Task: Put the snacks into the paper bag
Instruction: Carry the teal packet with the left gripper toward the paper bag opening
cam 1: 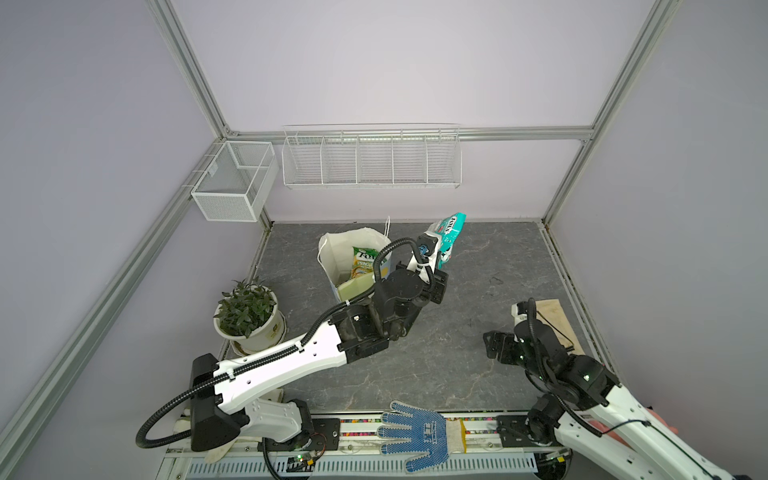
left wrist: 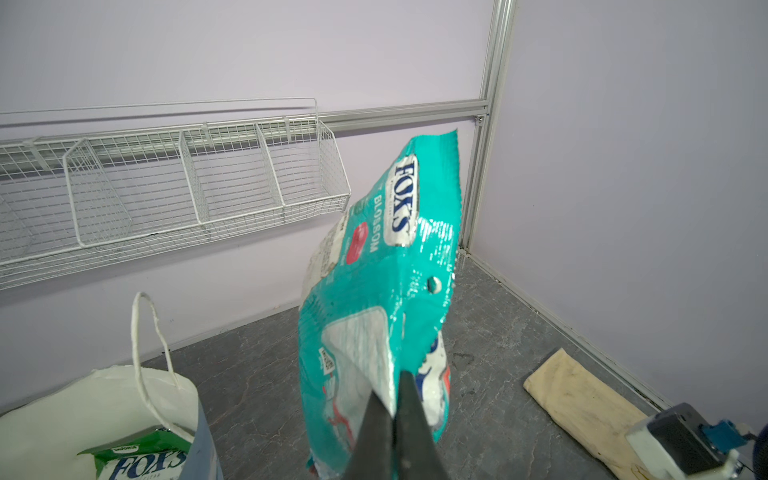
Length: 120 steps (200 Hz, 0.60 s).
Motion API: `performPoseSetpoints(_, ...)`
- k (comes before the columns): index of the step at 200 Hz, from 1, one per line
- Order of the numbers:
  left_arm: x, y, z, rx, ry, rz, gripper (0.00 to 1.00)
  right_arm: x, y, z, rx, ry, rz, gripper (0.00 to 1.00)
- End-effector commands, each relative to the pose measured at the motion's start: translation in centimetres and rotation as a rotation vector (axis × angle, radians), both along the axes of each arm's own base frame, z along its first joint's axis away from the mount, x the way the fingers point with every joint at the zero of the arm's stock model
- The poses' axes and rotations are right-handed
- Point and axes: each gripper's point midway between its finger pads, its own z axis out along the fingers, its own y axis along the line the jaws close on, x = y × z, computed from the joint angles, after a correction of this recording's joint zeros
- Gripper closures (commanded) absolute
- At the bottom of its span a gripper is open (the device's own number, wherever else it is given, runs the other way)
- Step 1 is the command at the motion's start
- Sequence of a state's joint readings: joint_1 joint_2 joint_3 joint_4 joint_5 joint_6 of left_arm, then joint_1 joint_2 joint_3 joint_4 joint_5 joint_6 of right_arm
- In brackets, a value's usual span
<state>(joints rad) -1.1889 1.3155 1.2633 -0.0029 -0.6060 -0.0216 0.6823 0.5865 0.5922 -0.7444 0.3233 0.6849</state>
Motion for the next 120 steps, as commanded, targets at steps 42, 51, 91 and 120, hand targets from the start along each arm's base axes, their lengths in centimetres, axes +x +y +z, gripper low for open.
performPoseSetpoints(42,0.7,3.6,2.9,-0.096,-0.06,0.063,1.0,0.2,0.4,-0.4,0.02,0.013,-0.009,0.11)
performPoseSetpoints(51,0.7,4.1,2.9,-0.1,-0.061,0.067,1.0,0.2,0.4,-0.4,0.02,0.016,-0.01,0.11)
performPoseSetpoints(91,0.8,5.9,3.3,-0.118,-0.072,0.096,1.0,0.3,0.6,-0.5,0.024,0.021,-0.007,0.12)
performPoseSetpoints(120,0.6,7.2,3.7,-0.127,-0.084,0.114,1.0,0.5,0.9,-0.7,0.03,0.03,-0.004,0.11)
